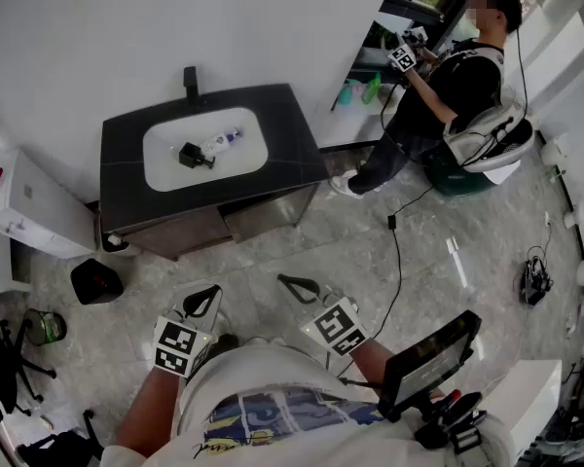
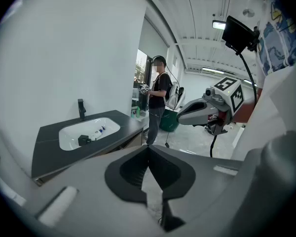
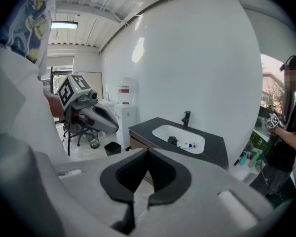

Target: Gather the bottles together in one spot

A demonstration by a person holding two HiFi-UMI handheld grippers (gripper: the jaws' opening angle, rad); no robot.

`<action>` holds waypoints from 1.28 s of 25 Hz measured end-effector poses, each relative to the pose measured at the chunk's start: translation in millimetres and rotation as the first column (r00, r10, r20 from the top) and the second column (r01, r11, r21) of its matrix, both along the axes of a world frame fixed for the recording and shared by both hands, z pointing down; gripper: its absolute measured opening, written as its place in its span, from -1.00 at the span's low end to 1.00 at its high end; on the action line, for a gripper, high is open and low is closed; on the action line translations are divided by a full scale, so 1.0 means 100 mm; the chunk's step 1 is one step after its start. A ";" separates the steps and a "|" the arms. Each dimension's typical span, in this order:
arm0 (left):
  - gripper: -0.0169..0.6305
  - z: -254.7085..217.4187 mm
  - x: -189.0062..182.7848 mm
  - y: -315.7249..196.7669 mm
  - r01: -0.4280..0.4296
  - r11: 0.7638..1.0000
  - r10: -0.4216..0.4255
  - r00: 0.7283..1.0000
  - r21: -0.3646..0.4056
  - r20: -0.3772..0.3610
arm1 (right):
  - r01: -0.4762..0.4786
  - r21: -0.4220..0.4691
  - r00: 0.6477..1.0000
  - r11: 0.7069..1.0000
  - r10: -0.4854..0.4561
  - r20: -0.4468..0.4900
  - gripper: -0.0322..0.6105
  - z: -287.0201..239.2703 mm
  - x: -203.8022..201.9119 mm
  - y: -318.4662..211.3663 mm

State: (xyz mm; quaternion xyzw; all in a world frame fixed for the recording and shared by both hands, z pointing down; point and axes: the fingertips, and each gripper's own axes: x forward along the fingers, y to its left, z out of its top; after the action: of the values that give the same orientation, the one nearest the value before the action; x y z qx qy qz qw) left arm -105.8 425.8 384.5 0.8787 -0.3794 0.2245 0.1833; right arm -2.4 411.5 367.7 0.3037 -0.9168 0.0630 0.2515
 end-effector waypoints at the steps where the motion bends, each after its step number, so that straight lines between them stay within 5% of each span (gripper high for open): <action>1: -0.94 0.00 -0.03 -0.07 -0.012 1.000 0.012 1.000 0.007 -0.006 | -0.012 0.007 1.000 1.000 0.012 -0.007 -0.89 0.00 -0.02 -0.05; 17: -0.94 0.21 -0.97 -0.55 -0.106 0.994 0.106 0.994 0.009 -0.009 | -0.110 -0.009 0.993 0.994 0.109 -0.041 -0.89 0.06 -0.93 -0.59; 25: -0.94 0.26 -1.00 -0.93 -0.106 0.994 0.106 0.994 0.018 -0.021 | -0.154 -0.044 0.988 0.987 0.152 -0.038 -0.89 0.18 -0.89 -0.94; 32: -0.80 0.32 -0.78 -1.79 -0.101 0.995 0.101 0.995 0.024 0.003 | -0.124 -0.032 0.992 0.992 0.124 -0.011 -0.86 0.22 -0.79 -1.76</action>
State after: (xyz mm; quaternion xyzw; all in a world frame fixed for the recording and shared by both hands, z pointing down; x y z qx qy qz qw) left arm -183.6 247.0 416.9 0.8987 -0.3373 0.2297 0.1608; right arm -81.3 235.5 389.5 0.3561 -0.8939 0.0923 0.2559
